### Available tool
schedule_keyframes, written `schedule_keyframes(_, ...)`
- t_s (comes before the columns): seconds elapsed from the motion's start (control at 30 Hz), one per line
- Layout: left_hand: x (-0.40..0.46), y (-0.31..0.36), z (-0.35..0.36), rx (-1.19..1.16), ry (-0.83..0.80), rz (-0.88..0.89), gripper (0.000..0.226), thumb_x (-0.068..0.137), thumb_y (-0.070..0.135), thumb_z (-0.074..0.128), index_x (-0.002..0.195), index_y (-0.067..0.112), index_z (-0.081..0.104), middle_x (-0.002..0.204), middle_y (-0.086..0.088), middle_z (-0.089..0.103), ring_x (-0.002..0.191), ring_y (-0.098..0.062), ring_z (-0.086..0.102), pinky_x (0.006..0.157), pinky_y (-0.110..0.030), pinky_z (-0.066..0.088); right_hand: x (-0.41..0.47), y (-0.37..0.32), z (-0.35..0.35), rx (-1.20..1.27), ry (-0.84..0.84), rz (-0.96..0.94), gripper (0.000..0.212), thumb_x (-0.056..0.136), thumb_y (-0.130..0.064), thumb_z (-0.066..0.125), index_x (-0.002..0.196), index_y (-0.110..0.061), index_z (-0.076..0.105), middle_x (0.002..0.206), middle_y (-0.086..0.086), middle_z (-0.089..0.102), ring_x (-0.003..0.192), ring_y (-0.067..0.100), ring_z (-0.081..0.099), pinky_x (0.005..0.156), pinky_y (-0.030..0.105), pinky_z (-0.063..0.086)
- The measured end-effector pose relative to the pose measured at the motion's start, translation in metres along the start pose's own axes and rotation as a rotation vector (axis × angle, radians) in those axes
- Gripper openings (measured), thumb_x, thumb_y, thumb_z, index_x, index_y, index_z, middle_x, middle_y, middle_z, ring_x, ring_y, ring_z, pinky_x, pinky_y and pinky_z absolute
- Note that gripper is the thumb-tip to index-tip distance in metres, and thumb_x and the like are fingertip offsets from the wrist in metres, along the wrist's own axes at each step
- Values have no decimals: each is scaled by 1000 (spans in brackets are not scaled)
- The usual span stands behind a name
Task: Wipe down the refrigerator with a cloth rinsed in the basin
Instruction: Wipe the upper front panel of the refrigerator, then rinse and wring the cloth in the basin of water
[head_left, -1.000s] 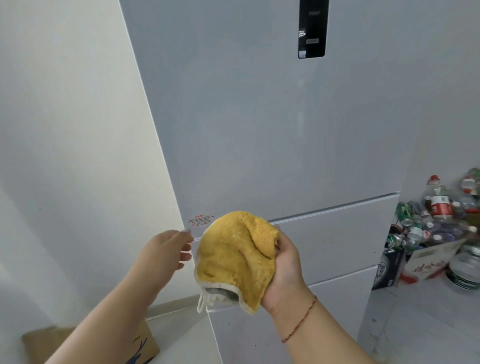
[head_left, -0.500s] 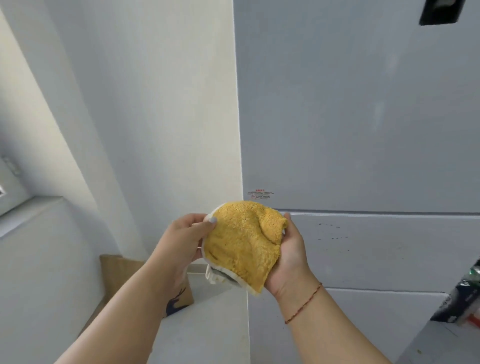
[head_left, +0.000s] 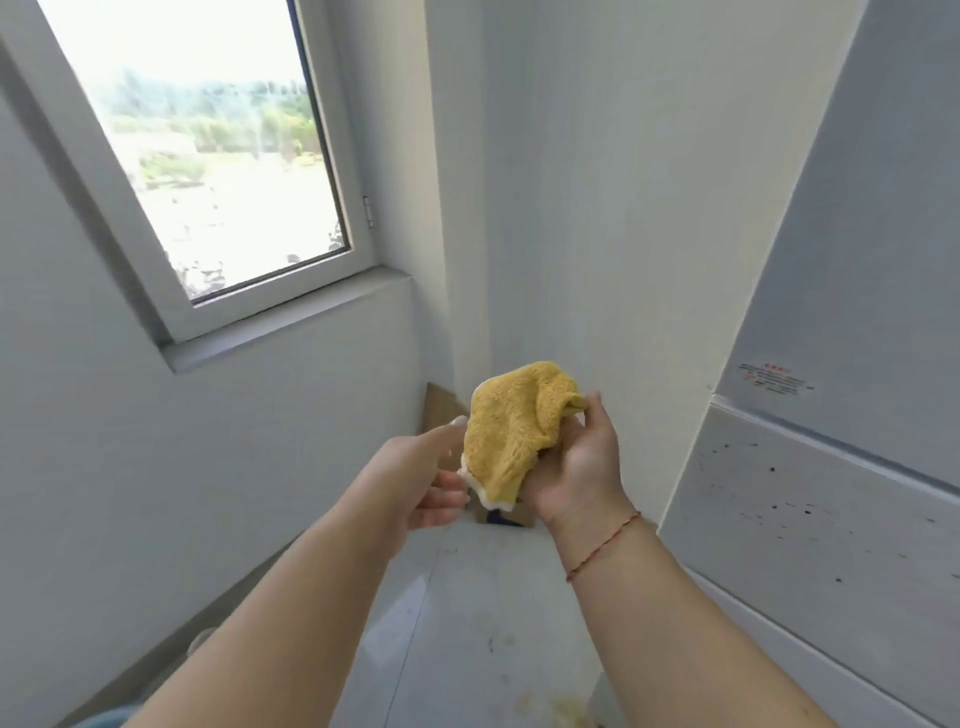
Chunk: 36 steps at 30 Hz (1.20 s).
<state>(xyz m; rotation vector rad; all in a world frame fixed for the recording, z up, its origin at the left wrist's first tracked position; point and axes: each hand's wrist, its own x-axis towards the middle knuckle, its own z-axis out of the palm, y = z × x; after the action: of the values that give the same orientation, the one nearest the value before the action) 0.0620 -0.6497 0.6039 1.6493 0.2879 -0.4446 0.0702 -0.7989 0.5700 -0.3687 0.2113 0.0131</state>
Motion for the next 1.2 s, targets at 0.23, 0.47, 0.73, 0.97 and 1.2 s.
schedule_keyframes(0.23, -23, -62, -82, -317, 232, 60, 23, 85, 12, 69, 104, -1, 65, 89, -13, 73, 68, -18, 70, 60, -28, 57, 9, 112, 1, -217, -110, 316, 33, 98, -23, 43, 116, 0, 59, 114, 21, 60, 106, 37, 57, 97, 53, 44)
schedule_keyframes(0.47, -57, -125, -175, -455, 402, 113, 30, 85, 8, 69, 112, 4, 57, 97, -13, 69, 79, -22, 69, 71, -37, 57, -20, 243, 5, -381, -241, 807, 50, 98, -43, 43, 91, -2, 71, 99, 16, 68, 91, 28, 68, 90, 41, 50)
schedule_keyframes(0.73, -86, -217, -305, -484, 695, -155, 34, 78, 37, 76, 90, 8, 63, 74, -5, 62, 67, -21, 58, 63, -30, 47, -35, 407, 21, -387, -266, 1013, 44, 88, -23, 56, 128, -8, 48, 122, 19, 49, 112, 32, 49, 104, 46, 38)
schedule_keyframes(0.97, -100, -281, -423, -587, 832, -171, 15, 86, 12, 69, 93, 3, 60, 83, -14, 69, 67, -24, 65, 62, -33, 54, -41, 543, 18, -588, -235, 981, 47, 87, -14, 56, 132, -2, 49, 125, 30, 56, 113, 45, 57, 91, 61, 47)
schedule_keyframes(1.2, -77, -359, -503, -661, 818, -102, 12, 90, 7, 62, 102, 8, 58, 92, -9, 70, 84, -23, 68, 73, -39, 56, -31, 626, -9, -737, -272, 1149, 42, 83, -18, 63, 120, 0, 60, 116, 23, 64, 98, 35, 64, 77, 46, 54)
